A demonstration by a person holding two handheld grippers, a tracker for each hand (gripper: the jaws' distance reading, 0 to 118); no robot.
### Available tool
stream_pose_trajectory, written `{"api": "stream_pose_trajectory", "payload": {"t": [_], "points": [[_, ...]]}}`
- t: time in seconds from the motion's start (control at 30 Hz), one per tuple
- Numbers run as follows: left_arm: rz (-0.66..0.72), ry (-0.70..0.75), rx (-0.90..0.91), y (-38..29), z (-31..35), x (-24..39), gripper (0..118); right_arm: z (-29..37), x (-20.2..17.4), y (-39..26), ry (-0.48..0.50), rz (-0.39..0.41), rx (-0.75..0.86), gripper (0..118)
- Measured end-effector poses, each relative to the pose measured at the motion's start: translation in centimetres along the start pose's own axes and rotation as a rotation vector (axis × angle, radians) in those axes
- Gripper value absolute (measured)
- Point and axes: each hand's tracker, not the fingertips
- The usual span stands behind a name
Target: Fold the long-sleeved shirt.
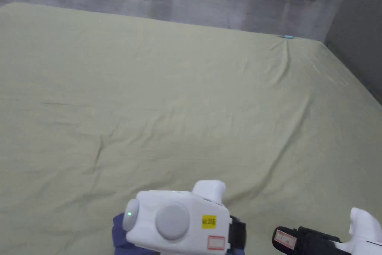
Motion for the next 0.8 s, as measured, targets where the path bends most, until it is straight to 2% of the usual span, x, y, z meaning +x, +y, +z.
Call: {"api": "stream_pose_trajectory", "payload": {"t": [0.07,0.2,0.27,0.33,0.43,0.5,0.6,0.73,0.8], "points": [[0.045,0.104,0.081,0.7,3.4,-3.0,0,-1.8,-0.7,0.1,0.043,0.008,-0.034,0],[0.209,0.374,0.187,0.2,7.6,-10.6,0,-6.8,-2.3,-0.2,0.035,0.063,-0.145,0],[0.3,0.361,0.176,-0.9,8.7,-13.7,0,-9.3,-2.6,-0.4,0.025,0.066,-0.184,0],[0.392,0.327,0.195,-2.0,9.2,-15.8,0,-11.7,-2.7,-0.6,-0.028,0.085,-0.242,0],[0.426,0.338,0.164,-1.9,8.7,-17.0,0,-14.7,-2.3,-0.8,-0.08,0.095,-0.284,0],[0.417,0.333,0.166,-1.6,8.6,-16.4,0,-16.4,-1.5,-0.9,-0.149,0.099,-0.306,0],[0.393,0.331,0.166,-1.4,8.7,-16.1,0,-18.4,0.0,-1.7,-0.338,0.148,-0.368,0],[0.392,0.318,0.14,-1.6,8.5,-16.6,0,-18.6,2.2,-2.0,-0.253,0.033,-0.336,0],[0.395,0.31,0.122,-1.7,8.4,-17.2,0,-18.8,2.2,-1.6,-0.252,0.041,-0.351,0]]}}
